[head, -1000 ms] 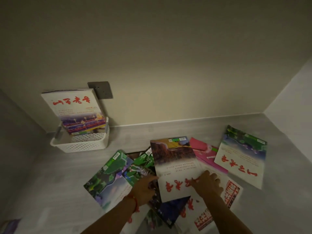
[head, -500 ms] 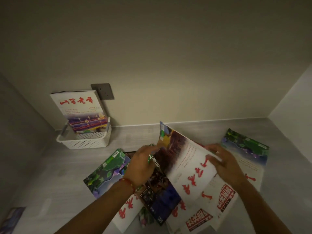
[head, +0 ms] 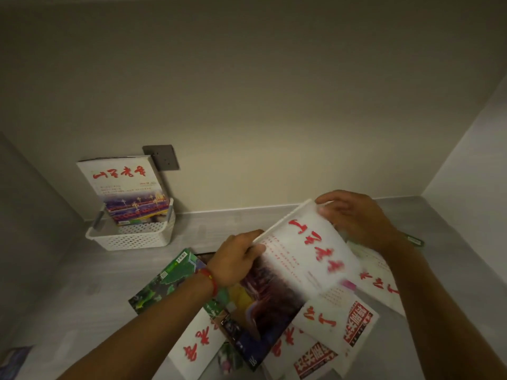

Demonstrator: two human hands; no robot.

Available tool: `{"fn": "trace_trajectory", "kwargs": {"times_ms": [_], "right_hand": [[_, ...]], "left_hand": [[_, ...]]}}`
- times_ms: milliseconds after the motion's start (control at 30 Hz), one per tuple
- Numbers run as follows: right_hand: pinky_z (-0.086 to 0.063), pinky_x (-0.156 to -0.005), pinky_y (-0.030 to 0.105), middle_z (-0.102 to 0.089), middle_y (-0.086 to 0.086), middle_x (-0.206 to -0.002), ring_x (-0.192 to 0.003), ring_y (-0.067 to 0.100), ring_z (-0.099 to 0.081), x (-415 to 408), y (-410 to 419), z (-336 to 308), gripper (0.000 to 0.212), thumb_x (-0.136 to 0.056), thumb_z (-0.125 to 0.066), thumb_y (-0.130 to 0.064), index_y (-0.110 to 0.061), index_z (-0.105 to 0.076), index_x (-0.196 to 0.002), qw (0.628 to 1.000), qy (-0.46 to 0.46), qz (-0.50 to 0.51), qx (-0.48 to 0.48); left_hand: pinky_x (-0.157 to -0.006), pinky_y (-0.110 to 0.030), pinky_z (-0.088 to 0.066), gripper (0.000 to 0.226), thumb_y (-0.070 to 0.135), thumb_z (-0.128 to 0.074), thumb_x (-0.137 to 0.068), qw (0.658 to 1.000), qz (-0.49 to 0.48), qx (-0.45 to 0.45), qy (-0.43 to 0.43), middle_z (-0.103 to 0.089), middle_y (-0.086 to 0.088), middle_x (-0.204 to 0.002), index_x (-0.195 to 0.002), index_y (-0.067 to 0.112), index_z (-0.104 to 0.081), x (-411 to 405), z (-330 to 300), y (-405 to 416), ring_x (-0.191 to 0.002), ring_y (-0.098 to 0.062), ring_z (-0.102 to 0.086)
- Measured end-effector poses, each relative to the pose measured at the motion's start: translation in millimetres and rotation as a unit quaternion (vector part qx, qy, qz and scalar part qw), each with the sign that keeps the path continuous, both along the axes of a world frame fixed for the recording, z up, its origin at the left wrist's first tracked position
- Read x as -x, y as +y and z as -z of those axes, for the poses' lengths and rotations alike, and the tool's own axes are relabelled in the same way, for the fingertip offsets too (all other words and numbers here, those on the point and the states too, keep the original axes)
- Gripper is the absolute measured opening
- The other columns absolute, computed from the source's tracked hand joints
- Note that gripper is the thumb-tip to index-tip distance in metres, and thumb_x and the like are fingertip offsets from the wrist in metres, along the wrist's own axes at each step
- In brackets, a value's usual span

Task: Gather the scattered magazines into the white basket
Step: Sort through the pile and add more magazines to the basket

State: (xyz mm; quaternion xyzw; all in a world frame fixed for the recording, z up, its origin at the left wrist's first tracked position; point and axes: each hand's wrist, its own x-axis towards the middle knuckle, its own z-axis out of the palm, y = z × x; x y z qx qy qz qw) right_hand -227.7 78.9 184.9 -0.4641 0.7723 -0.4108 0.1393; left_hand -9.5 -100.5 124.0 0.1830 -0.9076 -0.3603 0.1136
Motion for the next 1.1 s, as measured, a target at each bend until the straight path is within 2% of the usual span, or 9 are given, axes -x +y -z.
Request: {"fn": "trace_trajectory", "kwargs": {"times_ms": [133,233,333,467,600,733,867,1000,1100], "right_hand": [[-0.057,-0.084,0.047,-0.07,-0.003,-0.104,-0.094,0.02,-0.069,-20,19,60,0.036,-0.093,-0.049,-0.059,-0.03,-0.064,-0.107,0.959,-0.139,0.217,0.114],[-0.052,-0.095,0.056,-0.073,-0.001,-0.114,-0.101,0.024,-0.071,-71,-7,104,0.031,-0.096,-0.048,-0.051,-0.03,-0.068,-0.108,0.892,-0.408,0.166,0.098],[-0.054,-0.089,0.042,-0.073,-0.003,-0.119,-0.105,0.019,-0.071,-124,-45,115,0.034,-0.091,-0.052,-0.051,-0.032,-0.075,-0.106,0.82,-0.556,0.089,0.105],[-0.055,-0.084,0.019,-0.072,-0.019,-0.115,-0.106,0.002,-0.068,-153,-85,99,0.021,-0.096,-0.059,-0.033,-0.039,-0.068,-0.114,0.909,-0.391,0.082,0.118],[-0.05,-0.068,0.004,-0.069,-0.037,-0.099,-0.094,-0.012,-0.065,-166,-135,80,0.027,-0.096,-0.058,-0.019,-0.045,-0.065,-0.1,0.972,-0.228,0.029,0.041],[-0.048,-0.061,0.006,-0.07,-0.024,-0.105,-0.087,-0.009,-0.066,-180,-194,72,0.021,-0.095,-0.058,-0.022,-0.027,-0.066,-0.114,0.993,-0.117,-0.015,-0.011],[-0.043,-0.058,0.002,-0.071,0.0,-0.121,-0.091,0.006,-0.066,-194,-262,51,0.03,-0.095,-0.059,-0.024,-0.017,-0.065,-0.124,0.998,-0.022,-0.028,-0.043],[-0.048,-0.055,0.01,-0.076,0.008,-0.105,-0.068,0.007,-0.063,-205,-330,22,0.022,-0.094,-0.06,-0.026,-0.009,-0.071,-0.104,0.996,0.058,-0.01,-0.065],[-0.044,-0.053,0.004,-0.075,0.008,-0.11,-0.079,0.018,-0.069,-211,-374,7,0.025,-0.091,-0.063,-0.026,-0.009,-0.072,-0.106,0.995,0.087,0.027,-0.04]], "left_hand": [[-0.077,-0.027,-0.055,0.012,0.018,-0.055,-0.096,0.983,-0.136,-0.115,0.043,-0.074,0.001,-0.095,-0.097,0.021,-0.066,-27,5,-26,-0.089,-0.019,-0.07],[-0.079,-0.031,-0.06,0.017,0.014,-0.055,-0.096,0.94,-0.185,-0.275,0.077,-0.078,0.001,-0.097,-0.103,0.021,-0.07,-51,7,-41,-0.092,-0.019,-0.073],[-0.08,-0.035,-0.061,0.02,0.014,-0.054,-0.097,0.901,-0.188,-0.381,0.092,-0.077,-0.003,-0.104,-0.11,0.02,-0.068,-76,8,-54,-0.097,-0.023,-0.073],[-0.09,-0.047,-0.058,0.028,0.016,-0.054,-0.098,0.887,-0.19,-0.409,0.102,-0.074,-0.008,-0.114,-0.125,0.018,-0.061,-113,11,-80,-0.106,-0.031,-0.07],[-0.077,-0.035,-0.062,0.028,0.033,-0.057,-0.095,0.859,-0.233,-0.431,0.148,-0.073,0.007,-0.115,-0.123,0.034,-0.059,-150,8,-111,-0.101,-0.016,-0.072],[-0.088,-0.036,-0.058,0.029,0.041,-0.055,-0.094,0.908,-0.268,-0.297,0.126,-0.07,0.009,-0.118,-0.119,0.029,-0.063,-191,4,-163,-0.108,-0.016,-0.067],[-0.07,-0.032,-0.057,0.009,0.02,-0.066,-0.091,0.932,-0.3,-0.159,0.126,-0.073,0.004,-0.096,-0.093,0.016,-0.073,-221,-5,-230,-0.086,-0.01,-0.069],[-0.072,-0.037,-0.058,0.016,0.018,-0.067,-0.09,0.926,-0.337,-0.098,0.14,-0.075,-0.012,-0.091,-0.088,0.004,-0.073,-235,-16,-297,-0.079,-0.024,-0.069],[-0.073,-0.037,-0.058,0.019,0.02,-0.065,-0.091,0.916,-0.352,-0.104,0.162,-0.075,-0.01,-0.09,-0.087,0.003,-0.072,-238,-21,-338,-0.08,-0.022,-0.07]]}}
